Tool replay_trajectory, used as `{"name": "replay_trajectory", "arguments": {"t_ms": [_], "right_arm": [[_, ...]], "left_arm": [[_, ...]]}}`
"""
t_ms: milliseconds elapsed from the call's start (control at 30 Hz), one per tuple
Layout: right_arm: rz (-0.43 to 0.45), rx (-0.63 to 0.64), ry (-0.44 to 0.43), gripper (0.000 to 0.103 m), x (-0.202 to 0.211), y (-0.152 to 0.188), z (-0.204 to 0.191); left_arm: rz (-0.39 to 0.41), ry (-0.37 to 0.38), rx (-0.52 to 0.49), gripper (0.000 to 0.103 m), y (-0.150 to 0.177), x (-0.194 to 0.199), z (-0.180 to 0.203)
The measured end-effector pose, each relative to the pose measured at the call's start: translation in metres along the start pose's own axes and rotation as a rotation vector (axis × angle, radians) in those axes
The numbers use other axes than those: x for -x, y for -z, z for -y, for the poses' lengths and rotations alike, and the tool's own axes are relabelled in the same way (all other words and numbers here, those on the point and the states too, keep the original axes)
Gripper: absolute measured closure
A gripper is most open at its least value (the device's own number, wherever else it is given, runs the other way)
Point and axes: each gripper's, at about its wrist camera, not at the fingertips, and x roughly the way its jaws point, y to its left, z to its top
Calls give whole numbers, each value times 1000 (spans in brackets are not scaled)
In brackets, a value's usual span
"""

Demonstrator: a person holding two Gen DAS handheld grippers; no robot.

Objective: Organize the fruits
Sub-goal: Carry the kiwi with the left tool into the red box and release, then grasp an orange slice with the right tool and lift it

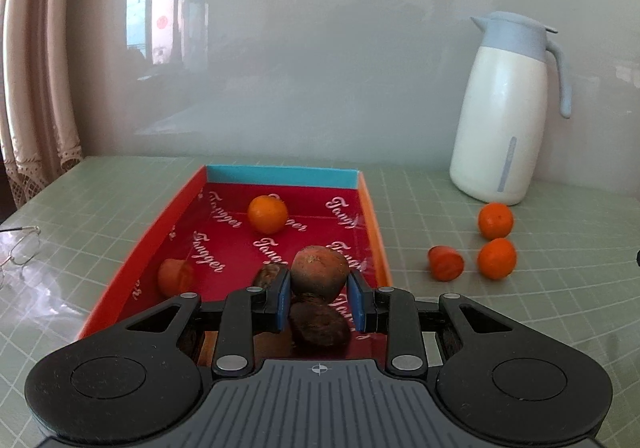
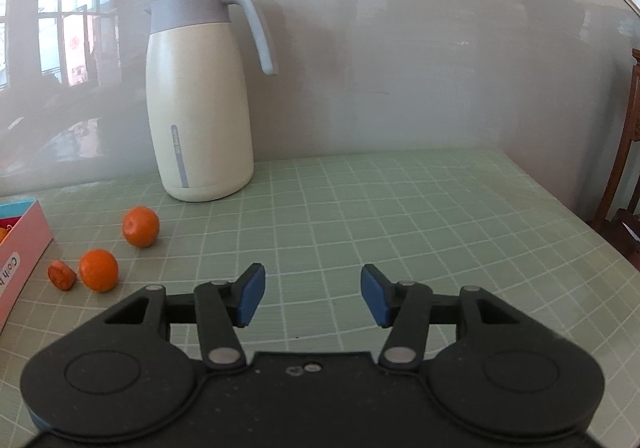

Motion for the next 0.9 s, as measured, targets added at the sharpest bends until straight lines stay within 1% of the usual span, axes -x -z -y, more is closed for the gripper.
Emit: {"name": "replay_trajectory", "arguments": {"t_ms": [133,233,267,300,333,367,400,467,900], "right_arm": [[-1,4,-5,49,-1,0,-5],[1,8,-7,48,0,-1,-7],[2,9,-7,48,-1,-1,-7],[2,10,-6,48,-1,-1,-7],[1,10,-6,48,-1,0,-7],[0,9,-6,48,-1,0,-6],[-1,10,-5,48,-1,0,-6],[-1,10,-4,48,-1,0,-5],[-3,18,-11,47,-3,1,-9]], "left_arm": [[-14,-8,-5,73,2,-4,-4],[-10,-18,-19,71,3,-4,-2],[-7,-14,-15,65,3,-4,-2],[-3,-9,-9,53,3,-3,-2],[5,-11,-9,47,3,-2,-1],[12,-22,-12,39,3,-2,1],[17,-30,-13,38,3,-1,1],[15,-20,-4,37,3,-1,1],[14,-19,-11,37,3,1,4]]}}
